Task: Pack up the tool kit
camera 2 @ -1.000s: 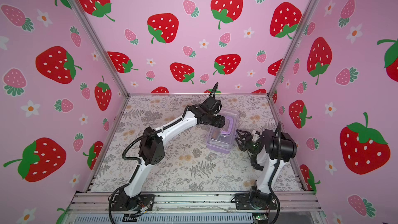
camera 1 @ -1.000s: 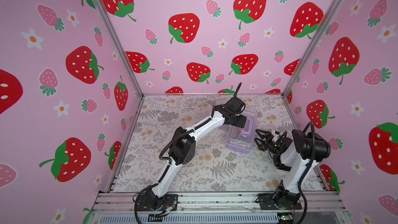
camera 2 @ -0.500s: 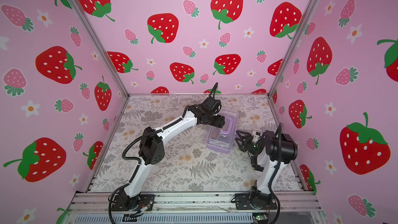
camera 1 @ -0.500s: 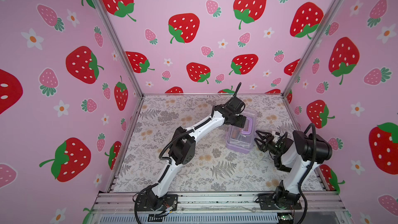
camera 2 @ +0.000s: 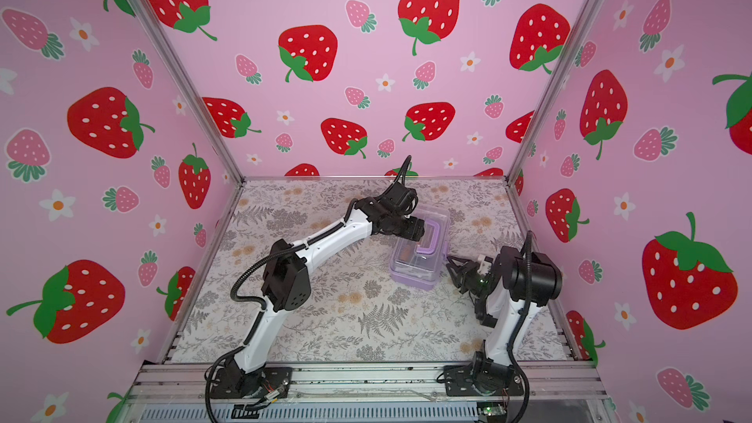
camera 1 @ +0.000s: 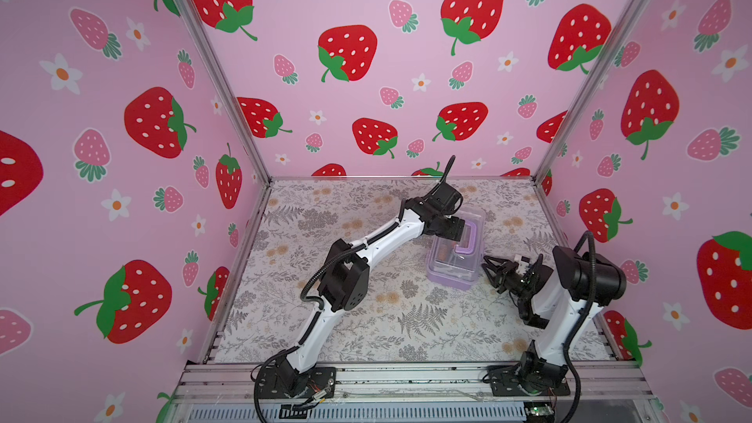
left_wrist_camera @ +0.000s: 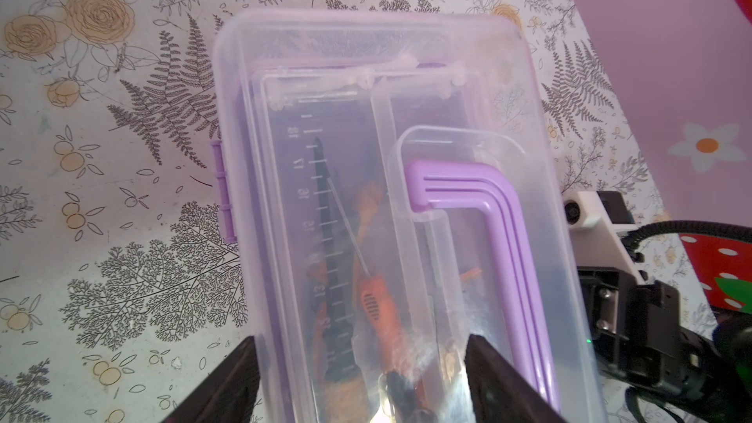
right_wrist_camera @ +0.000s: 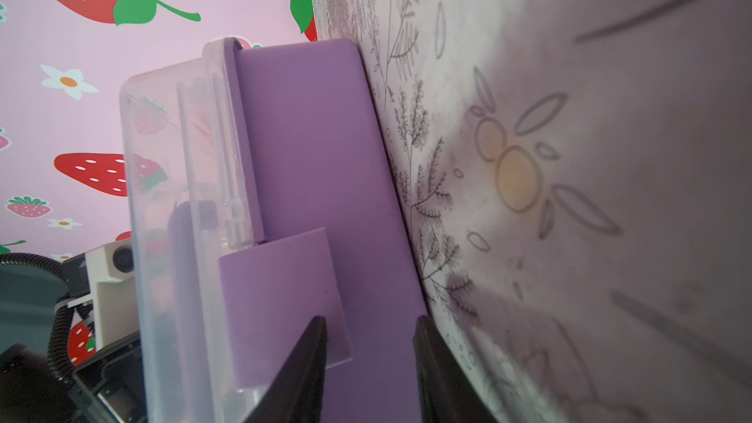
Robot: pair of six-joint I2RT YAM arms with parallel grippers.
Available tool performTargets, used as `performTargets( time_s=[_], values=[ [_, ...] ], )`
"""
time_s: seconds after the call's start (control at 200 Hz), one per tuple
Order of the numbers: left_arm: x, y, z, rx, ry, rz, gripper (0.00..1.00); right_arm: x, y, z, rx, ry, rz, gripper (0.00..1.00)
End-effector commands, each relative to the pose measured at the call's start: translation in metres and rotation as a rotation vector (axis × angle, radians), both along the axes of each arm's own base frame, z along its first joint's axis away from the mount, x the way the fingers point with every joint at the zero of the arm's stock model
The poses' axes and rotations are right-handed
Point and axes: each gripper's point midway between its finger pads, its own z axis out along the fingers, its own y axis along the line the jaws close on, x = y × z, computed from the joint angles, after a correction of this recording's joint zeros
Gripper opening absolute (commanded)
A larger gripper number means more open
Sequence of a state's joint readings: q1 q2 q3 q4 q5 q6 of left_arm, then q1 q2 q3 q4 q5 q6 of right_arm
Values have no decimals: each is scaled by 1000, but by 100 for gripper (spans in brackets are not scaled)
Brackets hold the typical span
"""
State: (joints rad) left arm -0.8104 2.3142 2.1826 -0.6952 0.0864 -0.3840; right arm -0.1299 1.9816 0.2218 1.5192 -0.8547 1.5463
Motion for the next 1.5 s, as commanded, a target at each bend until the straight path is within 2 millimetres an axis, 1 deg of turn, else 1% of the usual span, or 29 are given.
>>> performTargets(
  time_s=[0.0,0.135,0.17,0.255,0.28,0.36,0.545,0.675,0.895,0.98,1.076,1.206,1.316,1.496],
  values=[
    [-29,-8,-51,52,120,-79,80,8,5,57,-26,-317,31,29],
    [-28,-8,-50,51,120,-78,80,13,4,56,-22,-317,30,22],
    [-28,-9,-50,50,118,-79,80,14,4,56,-20,-315,30,19],
    [-29,-7,-50,52,122,-79,80,17,-2,51,-18,-294,-1,8],
    [-28,-7,-50,52,121,-77,80,17,-5,50,-22,-288,-19,0],
    [-29,-6,-51,55,123,-76,80,16,-14,43,-41,-268,-66,0],
    [-28,-6,-52,58,125,-76,80,16,-13,46,-72,-282,-46,0],
    [-28,-5,-51,57,125,-74,80,18,-14,43,-156,-276,-31,0],
    [-28,-7,-52,52,129,-74,80,29,-22,56,-327,-290,-25,0],
    [-28,-7,-52,49,132,-74,80,31,-26,53,-376,-256,-25,0],
    [-29,-8,-53,47,135,-75,80,30,-29,48,-393,-222,-34,0],
    [-29,-8,-53,48,135,-75,80,27,-26,40,-379,-193,-17,0],
    [-29,-9,-54,45,137,-74,80,24,-20,33,-372,-179,12,0],
    [-29,-10,-55,38,143,-70,80,26,-10,31,-372,-185,48,0]
  ],
)
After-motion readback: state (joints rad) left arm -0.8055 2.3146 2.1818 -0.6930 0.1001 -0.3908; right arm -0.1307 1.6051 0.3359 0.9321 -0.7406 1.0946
